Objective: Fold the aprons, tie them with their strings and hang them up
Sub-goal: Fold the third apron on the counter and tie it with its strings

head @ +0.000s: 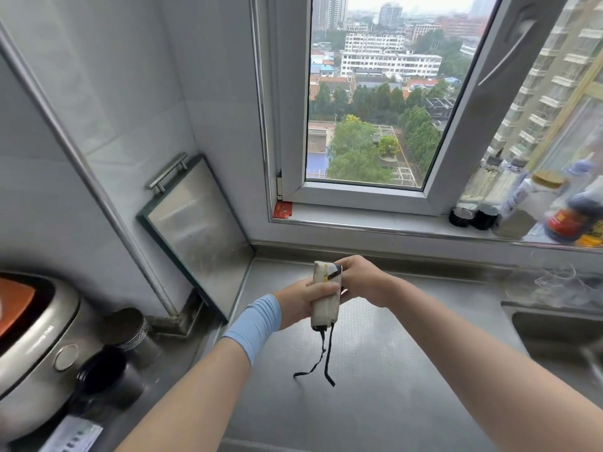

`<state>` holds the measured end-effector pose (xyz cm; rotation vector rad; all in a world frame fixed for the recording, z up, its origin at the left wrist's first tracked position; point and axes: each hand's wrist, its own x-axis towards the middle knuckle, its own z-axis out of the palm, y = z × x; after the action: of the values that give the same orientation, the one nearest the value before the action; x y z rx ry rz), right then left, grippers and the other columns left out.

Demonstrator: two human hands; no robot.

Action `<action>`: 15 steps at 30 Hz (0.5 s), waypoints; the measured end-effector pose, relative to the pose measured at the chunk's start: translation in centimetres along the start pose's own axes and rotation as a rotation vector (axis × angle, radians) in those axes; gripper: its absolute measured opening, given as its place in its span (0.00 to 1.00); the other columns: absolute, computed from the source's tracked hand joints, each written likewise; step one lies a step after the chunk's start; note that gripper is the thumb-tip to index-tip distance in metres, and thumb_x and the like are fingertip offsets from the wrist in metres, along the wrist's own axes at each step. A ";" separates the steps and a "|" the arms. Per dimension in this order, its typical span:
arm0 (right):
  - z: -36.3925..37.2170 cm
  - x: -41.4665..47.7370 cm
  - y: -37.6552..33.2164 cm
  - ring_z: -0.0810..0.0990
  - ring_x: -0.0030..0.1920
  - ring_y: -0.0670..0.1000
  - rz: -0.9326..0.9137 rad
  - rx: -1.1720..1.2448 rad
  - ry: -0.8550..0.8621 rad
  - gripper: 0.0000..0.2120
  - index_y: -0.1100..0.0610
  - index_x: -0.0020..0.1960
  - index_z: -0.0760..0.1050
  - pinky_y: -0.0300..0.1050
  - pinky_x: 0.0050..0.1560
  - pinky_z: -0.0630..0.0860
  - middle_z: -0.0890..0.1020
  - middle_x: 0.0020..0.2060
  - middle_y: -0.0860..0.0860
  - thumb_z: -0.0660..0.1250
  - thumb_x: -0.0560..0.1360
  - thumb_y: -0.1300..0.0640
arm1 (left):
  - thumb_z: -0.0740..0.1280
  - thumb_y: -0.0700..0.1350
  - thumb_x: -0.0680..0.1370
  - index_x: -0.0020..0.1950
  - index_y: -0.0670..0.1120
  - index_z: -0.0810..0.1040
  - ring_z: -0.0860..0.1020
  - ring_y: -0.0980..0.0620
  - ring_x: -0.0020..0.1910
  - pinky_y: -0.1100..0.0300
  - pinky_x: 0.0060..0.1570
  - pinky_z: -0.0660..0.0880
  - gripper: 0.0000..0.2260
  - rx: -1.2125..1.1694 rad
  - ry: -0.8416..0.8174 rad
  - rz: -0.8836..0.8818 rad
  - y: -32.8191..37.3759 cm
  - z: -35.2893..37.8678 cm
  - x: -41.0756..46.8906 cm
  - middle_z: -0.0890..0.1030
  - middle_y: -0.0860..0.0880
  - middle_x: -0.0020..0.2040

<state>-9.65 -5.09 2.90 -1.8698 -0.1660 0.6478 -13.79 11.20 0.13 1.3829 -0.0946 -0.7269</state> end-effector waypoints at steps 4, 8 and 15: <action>-0.3 -0.4 -0.4 0.82 0.45 0.62 -0.002 0.024 -0.107 0.09 0.65 0.50 0.83 0.65 0.55 0.78 0.83 0.46 0.66 0.65 0.75 0.70 | 0.74 0.54 0.70 0.66 0.44 0.72 0.80 0.39 0.52 0.40 0.61 0.74 0.29 0.011 0.031 -0.018 0.2 -0.8 -0.3 0.80 0.40 0.56; -0.8 -0.5 -0.2 0.79 0.60 0.65 0.009 0.229 -0.314 0.14 0.68 0.61 0.77 0.63 0.65 0.73 0.79 0.58 0.68 0.62 0.77 0.72 | 0.74 0.51 0.71 0.65 0.45 0.74 0.82 0.39 0.47 0.43 0.51 0.79 0.25 0.023 0.099 0.013 0.4 -1.2 -0.5 0.80 0.39 0.54; 0.3 -0.4 -0.9 0.83 0.53 0.58 0.049 0.240 -0.127 0.17 0.64 0.58 0.80 0.57 0.59 0.79 0.83 0.52 0.61 0.68 0.79 0.52 | 0.77 0.55 0.66 0.66 0.50 0.73 0.83 0.44 0.50 0.45 0.50 0.81 0.31 0.172 0.252 0.018 0.9 -1.5 0.0 0.82 0.43 0.55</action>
<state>-9.99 -4.69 3.75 -1.6072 -0.1189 0.7853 -12.76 12.51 0.61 1.6256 0.0301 -0.5331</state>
